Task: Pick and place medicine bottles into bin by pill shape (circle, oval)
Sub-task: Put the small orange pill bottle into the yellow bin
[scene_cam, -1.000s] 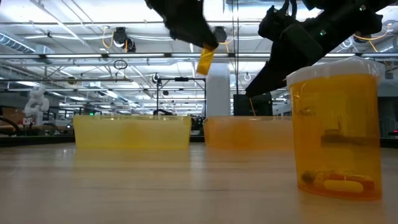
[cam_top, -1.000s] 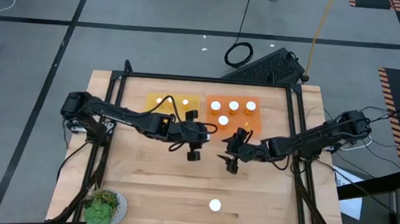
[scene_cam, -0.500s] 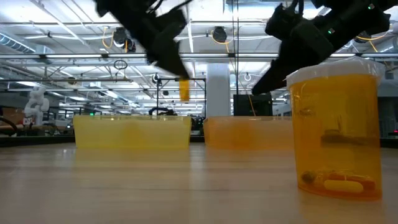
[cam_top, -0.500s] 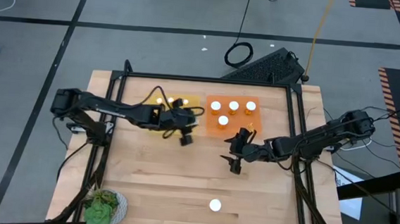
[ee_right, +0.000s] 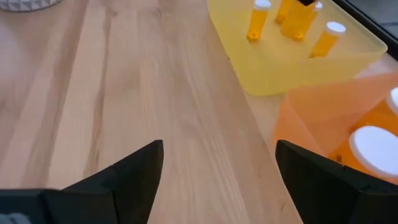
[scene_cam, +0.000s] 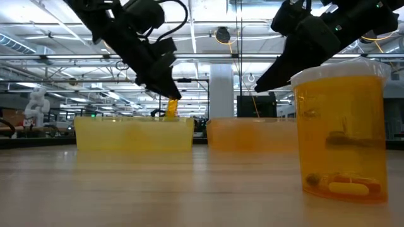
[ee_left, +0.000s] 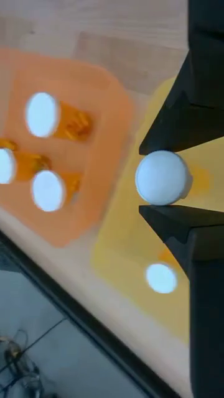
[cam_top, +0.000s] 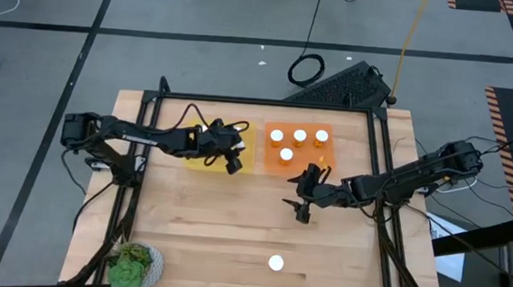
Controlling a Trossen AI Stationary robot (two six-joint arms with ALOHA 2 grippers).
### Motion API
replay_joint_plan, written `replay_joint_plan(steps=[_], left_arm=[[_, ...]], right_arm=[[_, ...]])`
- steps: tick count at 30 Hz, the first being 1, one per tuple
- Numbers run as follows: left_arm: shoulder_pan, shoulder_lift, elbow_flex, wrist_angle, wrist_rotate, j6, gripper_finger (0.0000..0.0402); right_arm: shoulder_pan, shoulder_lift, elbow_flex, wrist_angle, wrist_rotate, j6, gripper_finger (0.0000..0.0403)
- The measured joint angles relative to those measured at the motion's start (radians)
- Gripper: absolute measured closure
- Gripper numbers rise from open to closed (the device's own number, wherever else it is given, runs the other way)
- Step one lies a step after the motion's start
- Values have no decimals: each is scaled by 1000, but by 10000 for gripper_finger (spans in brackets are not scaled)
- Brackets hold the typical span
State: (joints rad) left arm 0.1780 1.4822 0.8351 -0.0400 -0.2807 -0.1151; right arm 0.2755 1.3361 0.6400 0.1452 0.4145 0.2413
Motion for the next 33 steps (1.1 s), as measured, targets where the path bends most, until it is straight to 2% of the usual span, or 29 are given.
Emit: replay_joint_plan(steps=[5,20,33], left_arm=[[27,0,-51,70,19,-10,261],[75,0,-118,71,56,-26,261],[80,45,-121,87,65,-27,261]], right_arm=[[1,0,0,3,0,0,96],[1,1,0,3,0,-3,96],[1,1,0,8,0,-3,96]])
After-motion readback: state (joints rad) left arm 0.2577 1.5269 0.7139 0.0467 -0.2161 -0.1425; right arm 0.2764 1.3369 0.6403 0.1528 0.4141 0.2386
